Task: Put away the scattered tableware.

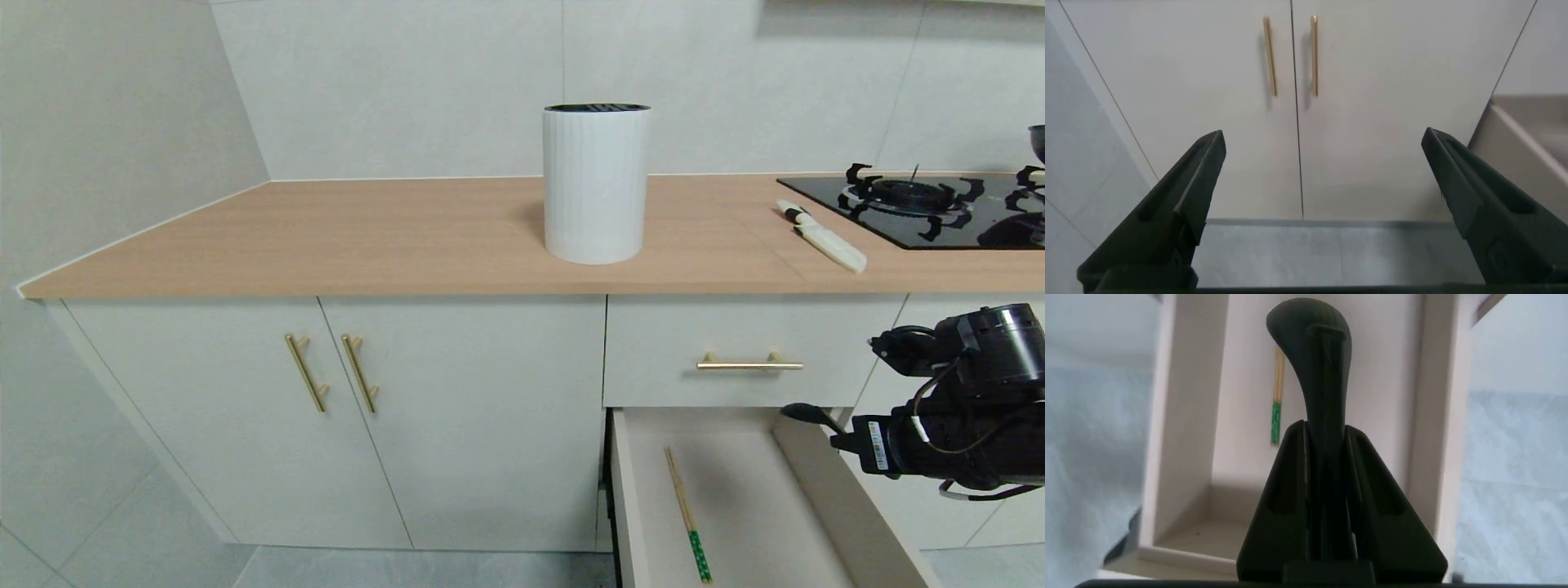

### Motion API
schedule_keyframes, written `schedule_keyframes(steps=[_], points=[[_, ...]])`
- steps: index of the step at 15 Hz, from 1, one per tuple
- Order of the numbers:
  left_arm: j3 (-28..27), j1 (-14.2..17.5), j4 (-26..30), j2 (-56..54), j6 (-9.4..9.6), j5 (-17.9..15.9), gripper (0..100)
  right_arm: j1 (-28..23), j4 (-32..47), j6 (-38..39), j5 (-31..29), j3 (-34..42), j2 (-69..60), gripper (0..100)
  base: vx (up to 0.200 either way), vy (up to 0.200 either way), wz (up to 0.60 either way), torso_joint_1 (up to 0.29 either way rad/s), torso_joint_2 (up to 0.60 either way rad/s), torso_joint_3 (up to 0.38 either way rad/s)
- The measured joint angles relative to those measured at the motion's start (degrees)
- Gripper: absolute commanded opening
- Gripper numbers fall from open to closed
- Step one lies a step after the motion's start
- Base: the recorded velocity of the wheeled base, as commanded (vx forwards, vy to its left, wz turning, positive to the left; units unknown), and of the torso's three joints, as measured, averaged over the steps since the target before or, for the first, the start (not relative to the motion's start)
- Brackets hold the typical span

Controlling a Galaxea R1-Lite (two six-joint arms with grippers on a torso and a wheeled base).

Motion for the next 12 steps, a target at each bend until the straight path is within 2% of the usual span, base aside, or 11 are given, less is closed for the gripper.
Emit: schedule_keyframes(steps=[6, 12], points=[[0.0, 0.0, 0.0, 0.0, 0.0, 0.0, 100, 0.0, 0.1, -0.2, 0.0, 0.3, 0.5, 0, 0.0, 0.0, 0.0, -0.124, 0.42, 0.294], [0.0, 0.0, 0.0, 0.0, 0.0, 0.0, 100, 0.0, 0.0, -0.7, 0.0, 0.4, 1.1, 0, 0.0, 0.0, 0.0, -0.011, 0.04, 0.026]])
